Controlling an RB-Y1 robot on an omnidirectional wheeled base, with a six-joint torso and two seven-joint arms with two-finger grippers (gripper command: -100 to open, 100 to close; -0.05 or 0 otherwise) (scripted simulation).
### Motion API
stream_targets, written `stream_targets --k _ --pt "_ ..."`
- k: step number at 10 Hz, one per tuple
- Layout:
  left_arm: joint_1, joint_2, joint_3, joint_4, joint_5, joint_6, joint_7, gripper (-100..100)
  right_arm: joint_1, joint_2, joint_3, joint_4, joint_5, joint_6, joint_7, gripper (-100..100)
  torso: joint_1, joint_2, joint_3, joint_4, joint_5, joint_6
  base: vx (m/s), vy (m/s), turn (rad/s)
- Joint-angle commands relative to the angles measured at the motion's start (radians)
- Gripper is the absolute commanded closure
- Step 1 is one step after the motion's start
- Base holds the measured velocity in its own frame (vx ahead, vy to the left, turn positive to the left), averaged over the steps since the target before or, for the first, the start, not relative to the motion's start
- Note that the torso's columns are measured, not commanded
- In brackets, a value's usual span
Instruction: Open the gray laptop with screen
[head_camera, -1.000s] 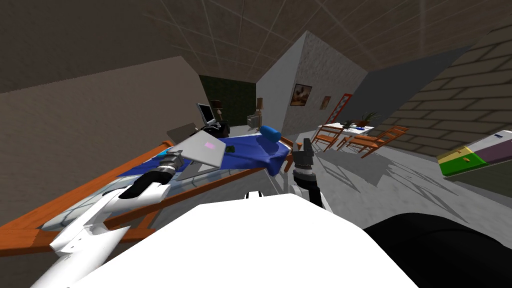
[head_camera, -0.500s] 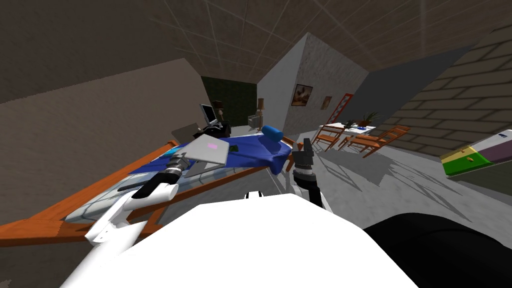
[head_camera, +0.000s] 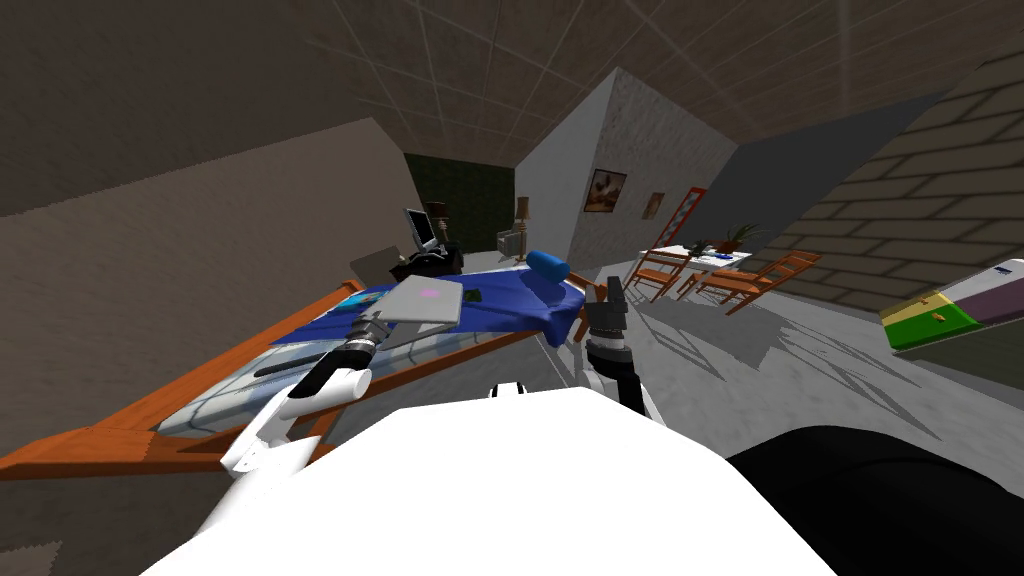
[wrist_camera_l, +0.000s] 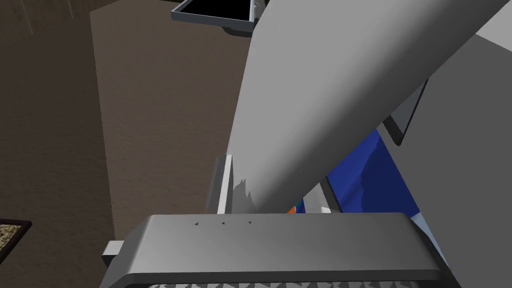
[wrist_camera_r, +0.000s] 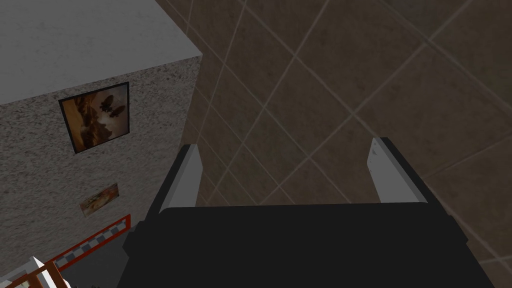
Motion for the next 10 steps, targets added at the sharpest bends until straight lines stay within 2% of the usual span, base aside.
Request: stream_targets --k 1,8,9,10 --pt "0.021 0.026 0.020 -0.059 0.016 0.048 0.021 -100 0.000 0.000 0.000 0.000 0.000 0.000 0.000 0 -0.002 -0.001 -0.001 0.000 -0.001 0.000 0.037 -0.007 0.020" --pt "0.069 0.086 0.065 -0.195 0.053 0.159 0.071 -100 0.000 0.000 0.000 0.000 0.000 0.000 0.000 0 0.000 0.001 0.000 0.000 0.000 0.000 0.027 -0.010 0.012" --pt "0.066 0.081 0.061 -0.181 0.051 0.148 0.066 -100 0.000 0.000 0.000 0.000 0.000 0.000 0.000 0 -0.001 0.000 0.000 0.000 -0.001 0.001 0.009 0.000 0.003" --pt "0.067 0.082 0.062 -0.183 0.051 0.152 0.068 0 0.000 0.000 0.000 0.000 0.000 0.000 0.000 0 -0.001 0.000 0.000 0.000 0.000 0.001 0.000 0.000 0.000"
